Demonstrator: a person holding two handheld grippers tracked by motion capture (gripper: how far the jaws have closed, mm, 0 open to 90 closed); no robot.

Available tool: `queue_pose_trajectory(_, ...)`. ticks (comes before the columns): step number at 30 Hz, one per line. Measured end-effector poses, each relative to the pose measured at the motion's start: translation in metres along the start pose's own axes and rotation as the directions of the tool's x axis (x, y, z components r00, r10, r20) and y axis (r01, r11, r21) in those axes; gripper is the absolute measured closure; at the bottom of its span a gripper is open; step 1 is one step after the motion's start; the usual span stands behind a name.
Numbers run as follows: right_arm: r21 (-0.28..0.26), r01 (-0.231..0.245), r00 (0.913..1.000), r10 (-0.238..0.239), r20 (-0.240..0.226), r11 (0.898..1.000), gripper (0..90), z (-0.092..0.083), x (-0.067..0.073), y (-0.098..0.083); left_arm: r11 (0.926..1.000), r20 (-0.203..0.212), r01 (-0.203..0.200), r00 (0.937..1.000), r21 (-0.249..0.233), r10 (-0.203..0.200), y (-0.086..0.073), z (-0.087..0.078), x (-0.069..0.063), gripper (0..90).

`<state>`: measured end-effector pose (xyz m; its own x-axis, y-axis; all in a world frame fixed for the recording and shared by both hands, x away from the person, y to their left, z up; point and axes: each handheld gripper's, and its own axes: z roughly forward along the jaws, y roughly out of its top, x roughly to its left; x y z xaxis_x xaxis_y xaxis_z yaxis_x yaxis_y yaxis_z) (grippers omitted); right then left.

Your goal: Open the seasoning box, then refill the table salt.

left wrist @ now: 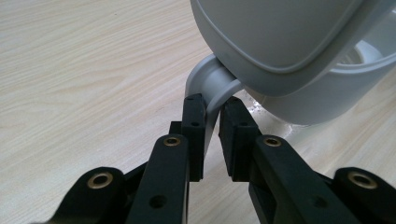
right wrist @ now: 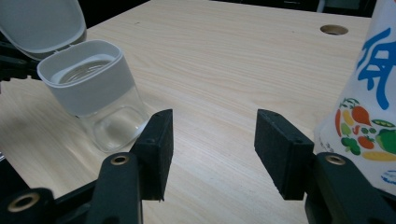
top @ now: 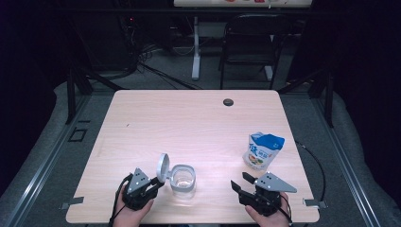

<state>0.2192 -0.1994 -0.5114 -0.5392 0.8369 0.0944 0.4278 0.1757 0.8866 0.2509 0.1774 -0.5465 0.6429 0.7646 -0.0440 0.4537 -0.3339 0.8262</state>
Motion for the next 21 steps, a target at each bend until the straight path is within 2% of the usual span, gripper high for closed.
queue_pose_trajectory(11,0.006,-0.047,0.9988,0.046,0.018,0.999,47.8,0.0,-0.012,-0.007,0.9999,0.017,-0.007,0.9998,0.009,0.007,0.0,-0.004,-0.006,79.7)
queue_pose_trajectory(13,0.013,-0.047,0.9985,0.047,0.027,0.999,47.8,0.001,-0.014,-0.009,0.9997,0.025,-0.022,0.9995,0.012,0.021,0.0,-0.005,-0.007,79.6)
queue_pose_trajectory(21,0.013,-0.052,0.9977,0.051,0.044,0.999,47.8,0.0,-0.018,-0.011,0.9997,0.032,-0.025,0.9992,0.006,0.025,0.0,-0.004,-0.01,78.4)
